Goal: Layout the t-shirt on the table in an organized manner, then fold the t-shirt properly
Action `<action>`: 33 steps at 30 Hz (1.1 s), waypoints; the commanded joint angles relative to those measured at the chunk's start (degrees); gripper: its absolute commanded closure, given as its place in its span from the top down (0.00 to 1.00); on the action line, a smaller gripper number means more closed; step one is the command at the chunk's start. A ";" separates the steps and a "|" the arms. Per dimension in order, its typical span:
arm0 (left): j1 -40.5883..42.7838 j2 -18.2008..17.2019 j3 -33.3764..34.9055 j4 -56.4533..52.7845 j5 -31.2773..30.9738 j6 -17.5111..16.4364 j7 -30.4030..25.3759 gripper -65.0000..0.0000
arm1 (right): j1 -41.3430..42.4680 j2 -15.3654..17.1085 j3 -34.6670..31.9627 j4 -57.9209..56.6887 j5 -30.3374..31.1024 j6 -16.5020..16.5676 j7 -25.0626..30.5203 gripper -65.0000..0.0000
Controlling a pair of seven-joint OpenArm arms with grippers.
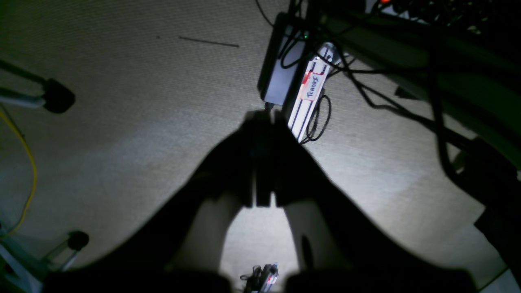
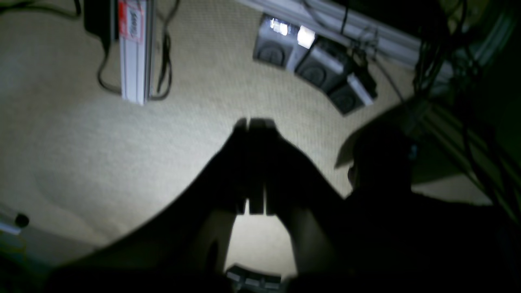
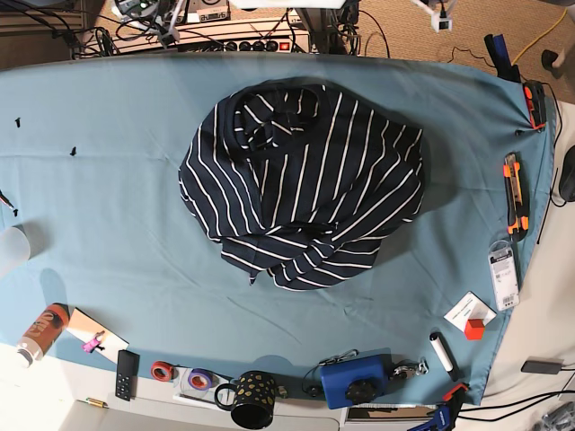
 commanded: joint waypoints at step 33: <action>38.29 -0.52 -0.17 86.97 -2.78 0.11 15.39 0.00 | -26.93 3.54 34.58 63.49 37.03 14.21 -23.30 0.00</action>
